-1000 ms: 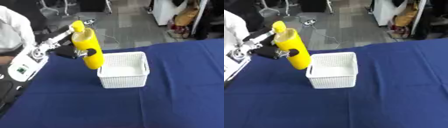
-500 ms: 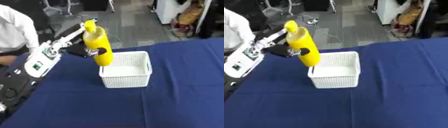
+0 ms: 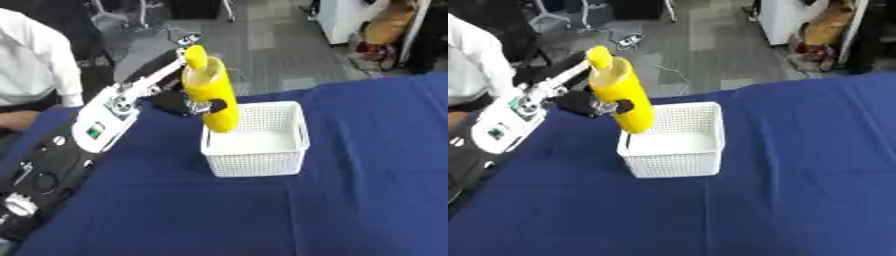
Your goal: Pick up objects on the table and place them in the box.
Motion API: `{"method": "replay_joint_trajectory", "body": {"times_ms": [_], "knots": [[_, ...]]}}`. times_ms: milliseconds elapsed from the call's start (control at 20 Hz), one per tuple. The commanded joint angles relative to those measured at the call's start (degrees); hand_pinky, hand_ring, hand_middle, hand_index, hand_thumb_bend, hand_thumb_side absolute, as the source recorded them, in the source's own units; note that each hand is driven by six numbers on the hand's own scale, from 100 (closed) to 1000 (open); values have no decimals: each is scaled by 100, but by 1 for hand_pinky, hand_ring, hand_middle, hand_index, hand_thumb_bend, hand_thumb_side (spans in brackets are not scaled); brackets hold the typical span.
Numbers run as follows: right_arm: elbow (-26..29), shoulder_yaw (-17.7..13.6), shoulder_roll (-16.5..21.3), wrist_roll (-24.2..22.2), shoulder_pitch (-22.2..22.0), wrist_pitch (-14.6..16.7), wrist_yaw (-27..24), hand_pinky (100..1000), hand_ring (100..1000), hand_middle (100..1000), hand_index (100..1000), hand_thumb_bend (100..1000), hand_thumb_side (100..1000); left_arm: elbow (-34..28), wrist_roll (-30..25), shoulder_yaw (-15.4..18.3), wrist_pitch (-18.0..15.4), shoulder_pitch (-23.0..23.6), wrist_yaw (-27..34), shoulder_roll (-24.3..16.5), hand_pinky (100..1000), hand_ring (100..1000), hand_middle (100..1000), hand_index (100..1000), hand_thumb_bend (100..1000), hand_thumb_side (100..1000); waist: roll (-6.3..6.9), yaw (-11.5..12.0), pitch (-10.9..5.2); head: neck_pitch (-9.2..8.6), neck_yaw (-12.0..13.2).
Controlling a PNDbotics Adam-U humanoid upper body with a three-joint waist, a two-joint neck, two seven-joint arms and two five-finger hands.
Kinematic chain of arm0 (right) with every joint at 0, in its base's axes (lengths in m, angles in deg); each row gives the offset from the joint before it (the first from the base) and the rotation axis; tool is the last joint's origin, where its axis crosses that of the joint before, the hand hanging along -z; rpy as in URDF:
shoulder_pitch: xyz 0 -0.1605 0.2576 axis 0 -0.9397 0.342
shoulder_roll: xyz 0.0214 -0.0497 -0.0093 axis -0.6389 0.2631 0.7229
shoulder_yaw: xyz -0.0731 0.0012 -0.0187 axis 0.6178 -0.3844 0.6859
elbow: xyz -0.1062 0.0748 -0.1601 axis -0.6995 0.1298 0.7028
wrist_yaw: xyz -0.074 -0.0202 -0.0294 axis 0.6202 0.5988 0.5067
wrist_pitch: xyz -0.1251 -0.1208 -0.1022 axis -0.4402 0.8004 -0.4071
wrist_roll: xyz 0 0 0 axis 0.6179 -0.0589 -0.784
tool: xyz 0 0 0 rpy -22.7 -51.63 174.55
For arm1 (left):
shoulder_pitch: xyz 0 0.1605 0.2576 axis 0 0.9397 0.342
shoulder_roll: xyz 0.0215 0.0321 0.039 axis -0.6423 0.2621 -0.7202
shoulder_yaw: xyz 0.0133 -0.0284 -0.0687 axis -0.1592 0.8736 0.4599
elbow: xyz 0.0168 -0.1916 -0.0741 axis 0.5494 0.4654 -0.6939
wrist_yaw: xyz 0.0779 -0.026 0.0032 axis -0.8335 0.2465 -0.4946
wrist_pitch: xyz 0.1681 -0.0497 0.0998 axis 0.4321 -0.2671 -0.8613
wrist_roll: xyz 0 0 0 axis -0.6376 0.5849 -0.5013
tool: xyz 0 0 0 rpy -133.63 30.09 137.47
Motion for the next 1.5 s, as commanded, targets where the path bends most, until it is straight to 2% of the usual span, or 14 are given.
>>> {"method": "replay_joint_trajectory", "body": {"times_ms": [50,550,600,650,750,800,850,900,1000,1050,1100,1200,1300,1500], "knots": [[58,-6,-14,-4,125,-53,25,295,377,480,659,100,959,19,83,107,-110,-174,-79,-137,100,100,198,340,393,428,-6,-12,-69,-123,77],[58,-2,-119,19,273,-118,1,294,377,480,645,100,957,260,281,135,-255,-339,-473,-209,100,134,244,369,317,469,77,-131,35,-259,125],[58,-3,-128,25,282,-119,0,294,377,480,641,100,956,288,288,136,-253,-344,-506,-206,100,188,291,403,286,529,82,-137,40,-269,125],[58,-4,-137,30,291,-121,1,294,377,480,641,100,957,317,286,137,-248,-348,-529,-203,100,184,287,400,286,526,87,-144,44,-277,127],[58,-6,-149,38,305,-127,4,293,377,478,637,100,956,366,243,128,-234,-357,-574,-203,100,263,357,461,305,581,98,-154,53,-285,132],[58,-6,-153,43,311,-130,7,293,377,478,637,100,956,379,195,120,-233,-362,-607,-206,100,338,421,509,310,654,102,-158,57,-289,133],[58,-7,-157,47,316,-132,8,293,377,478,637,100,956,390,135,115,-233,-367,-652,-211,100,305,391,488,312,616,105,-159,61,-296,132],[58,-6,-160,52,320,-133,8,293,377,478,638,100,955,398,73,112,-232,-372,-711,-218,248,489,541,588,353,747,108,-161,65,-308,130],[58,-2,-165,60,333,-139,4,293,377,478,638,100,955,406,-33,121,-246,-381,-848,-224,411,595,628,650,373,840,113,-167,78,-331,132],[58,-2,-167,63,336,-141,5,293,377,478,638,100,954,412,-67,128,-250,-384,-884,-221,379,572,613,637,350,834,114,-168,82,-335,131],[58,-2,-168,64,338,-144,6,293,377,478,638,100,955,415,-88,136,-254,-388,-901,-218,518,688,705,705,395,920,115,-168,84,-336,132],[58,-2,-168,66,340,-150,9,294,377,478,638,100,955,416,-107,145,-267,-388,-898,-215,599,758,768,768,396,1000,117,-169,85,-333,134],[58,-2,-169,69,342,-156,12,293,377,478,637,100,955,415,-120,146,-278,-381,-877,-219,664,804,816,828,405,1000,119,-169,85,-332,134],[58,-5,-170,78,345,-161,15,293,377,478,637,100,954,417,-162,146,-270,-367,-847,-229,692,825,840,858,411,1000,122,-167,83,-338,128]]}}
